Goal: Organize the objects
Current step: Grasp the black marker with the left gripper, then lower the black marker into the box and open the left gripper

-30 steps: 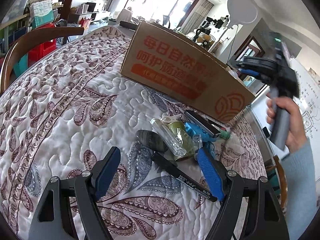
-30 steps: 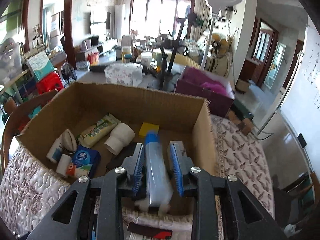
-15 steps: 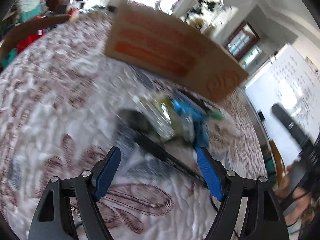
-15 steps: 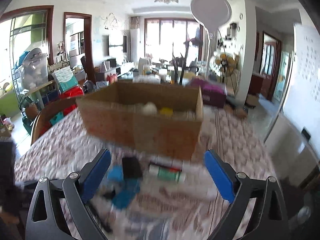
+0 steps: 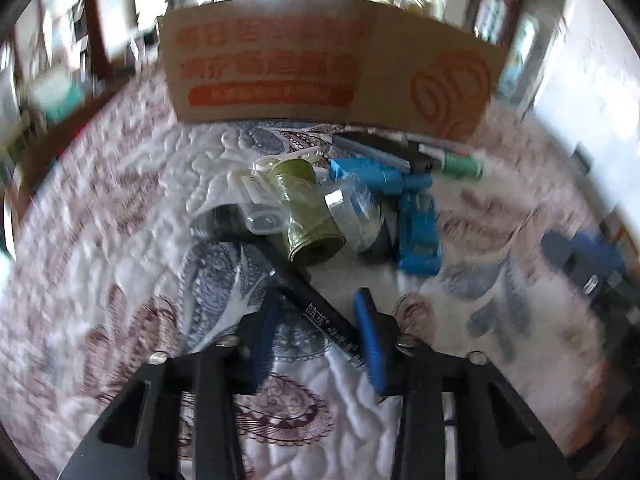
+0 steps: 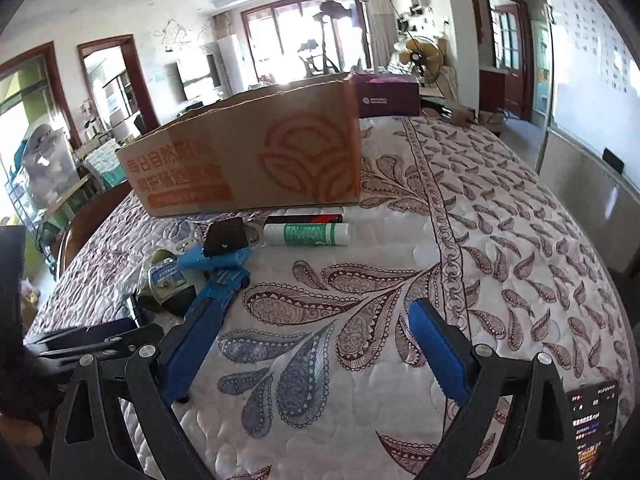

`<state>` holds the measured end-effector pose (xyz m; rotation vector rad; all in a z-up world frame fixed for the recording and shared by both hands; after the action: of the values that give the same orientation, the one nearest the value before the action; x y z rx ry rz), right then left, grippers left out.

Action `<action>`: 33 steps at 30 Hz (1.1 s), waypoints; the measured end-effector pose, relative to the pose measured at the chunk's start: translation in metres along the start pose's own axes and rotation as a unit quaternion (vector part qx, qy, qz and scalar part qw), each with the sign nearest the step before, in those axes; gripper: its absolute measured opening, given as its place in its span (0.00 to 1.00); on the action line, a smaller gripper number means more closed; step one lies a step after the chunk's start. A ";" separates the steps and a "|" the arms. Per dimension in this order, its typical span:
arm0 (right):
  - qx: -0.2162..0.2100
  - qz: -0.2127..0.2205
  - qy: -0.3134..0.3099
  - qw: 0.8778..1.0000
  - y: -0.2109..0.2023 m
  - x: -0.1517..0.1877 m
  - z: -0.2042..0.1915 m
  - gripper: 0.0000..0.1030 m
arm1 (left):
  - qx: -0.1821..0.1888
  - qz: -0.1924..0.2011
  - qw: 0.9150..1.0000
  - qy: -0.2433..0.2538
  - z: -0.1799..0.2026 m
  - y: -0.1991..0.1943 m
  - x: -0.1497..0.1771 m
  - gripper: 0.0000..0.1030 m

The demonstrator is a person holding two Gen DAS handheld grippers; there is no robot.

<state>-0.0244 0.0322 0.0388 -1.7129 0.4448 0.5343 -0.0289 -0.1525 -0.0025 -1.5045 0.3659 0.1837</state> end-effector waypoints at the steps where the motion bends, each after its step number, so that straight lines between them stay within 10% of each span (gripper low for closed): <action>1: -0.002 0.000 -0.004 1.000 0.000 0.001 -0.001 0.00 | -0.006 -0.001 1.000 0.013 0.002 0.000 0.001 0.30; 4: -0.015 -0.008 -0.011 1.000 0.003 0.003 -0.004 0.00 | -0.012 -0.009 0.999 0.038 -0.011 -0.006 0.006 0.13; 14: -0.022 -0.022 -0.032 0.999 0.003 0.010 -0.021 0.00 | -0.005 -0.019 0.999 0.030 -0.057 -0.016 0.013 0.11; 17: -0.017 -0.034 -0.040 0.998 0.008 0.013 -0.026 0.00 | 0.000 0.041 0.999 0.024 -0.066 -0.054 0.001 0.11; 27: -0.017 -0.084 -0.059 0.995 0.033 0.022 -0.040 0.00 | 0.019 0.152 0.988 0.002 -0.090 -0.108 -0.151 0.11; 33: -0.054 -0.099 -0.034 0.993 0.040 0.021 -0.028 0.00 | -0.064 0.136 0.989 0.016 -0.072 -0.077 -0.230 0.11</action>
<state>-0.0267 -0.0031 -0.0003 -1.8139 0.1974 0.4774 -0.2257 -0.2046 0.1476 -1.5813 0.5943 0.4065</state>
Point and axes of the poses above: each gripper's, at about its wrist camera, not at the fingertips, and y roughly the way its jaws point, z to its right, x to its underside, the point moved 1 cm from there along y, roughly the way its jaws point, and after that the axes turned 14 degrees about -z, right-handed, at the moved point
